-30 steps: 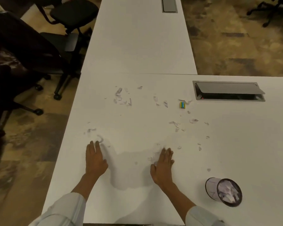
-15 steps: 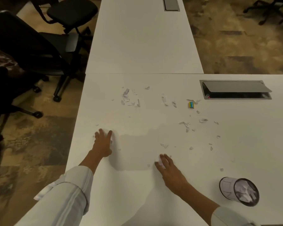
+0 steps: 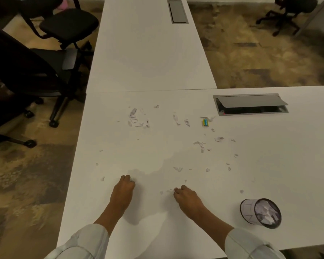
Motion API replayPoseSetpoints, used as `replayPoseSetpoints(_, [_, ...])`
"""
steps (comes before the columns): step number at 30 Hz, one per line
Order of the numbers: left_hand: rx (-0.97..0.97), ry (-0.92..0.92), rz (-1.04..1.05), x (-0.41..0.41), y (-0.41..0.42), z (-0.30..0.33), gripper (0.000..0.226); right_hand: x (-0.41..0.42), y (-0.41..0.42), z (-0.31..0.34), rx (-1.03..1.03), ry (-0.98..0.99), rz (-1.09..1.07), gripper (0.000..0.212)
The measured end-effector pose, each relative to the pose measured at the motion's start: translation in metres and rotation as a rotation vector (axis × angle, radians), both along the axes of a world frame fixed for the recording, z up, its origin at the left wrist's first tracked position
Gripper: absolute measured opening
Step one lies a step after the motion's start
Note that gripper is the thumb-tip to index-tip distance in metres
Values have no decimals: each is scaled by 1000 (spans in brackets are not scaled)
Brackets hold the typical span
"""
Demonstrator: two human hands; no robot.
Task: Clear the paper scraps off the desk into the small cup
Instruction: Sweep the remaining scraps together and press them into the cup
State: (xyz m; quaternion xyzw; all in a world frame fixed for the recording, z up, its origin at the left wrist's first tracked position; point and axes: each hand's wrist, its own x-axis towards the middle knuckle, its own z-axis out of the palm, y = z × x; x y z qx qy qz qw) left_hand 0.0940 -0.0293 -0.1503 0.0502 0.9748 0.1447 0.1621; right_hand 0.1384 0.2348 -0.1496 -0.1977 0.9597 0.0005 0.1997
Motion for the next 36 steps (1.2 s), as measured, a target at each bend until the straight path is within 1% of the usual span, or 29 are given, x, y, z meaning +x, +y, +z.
replayPoseSetpoints(2, [49,1,71,1,8,8,14,-7,-3,6,-34,-36,-61,18])
replayPoseSetpoints(3, [85,-1,97,1,11,9,11,-9,-4,8,-94,-38,-132,17])
replayPoseSetpoints(5, [117,17,91,-1,18,8,15,-13,-2,12,-266,-61,-376,25])
replayPoseSetpoints(7, [164,51,102,-2,32,10,20,-14,4,18,-465,-19,-627,21])
replayPoseSetpoints(9, [256,67,125,-2,55,19,21,-9,13,32,-613,48,-806,17])
replayPoseSetpoints(12, [394,92,109,8,102,31,22,8,38,56,-754,102,-944,15])
replayPoseSetpoints(14, [458,86,36,20,142,41,23,24,63,71,-794,179,-994,14])
replayPoseSetpoints(17, [564,51,-118,41,210,55,22,52,110,94,-792,283,-1109,15])
replayPoseSetpoints(20, [640,-11,-256,60,273,69,18,79,157,115,-699,357,-1232,15])
replayPoseSetpoints(24, [696,-107,-457,77,337,86,18,107,206,129,-618,366,-1298,15])
replayPoseSetpoints(26, [712,-173,-471,80,359,93,19,112,221,128,-586,323,-1297,15])
replayPoseSetpoints(29, [699,-218,-457,82,382,102,20,113,235,123,-544,262,-1266,16])
replayPoseSetpoints(31, [637,-223,-475,80,389,104,21,112,241,120,-530,232,-1245,17])
replayPoseSetpoints(33, [593,-200,-497,78,390,99,28,111,245,118,-524,203,-1219,17])
replayPoseSetpoints(36, [564,-179,-540,76,381,86,55,111,246,115,-524,164,-1197,20])
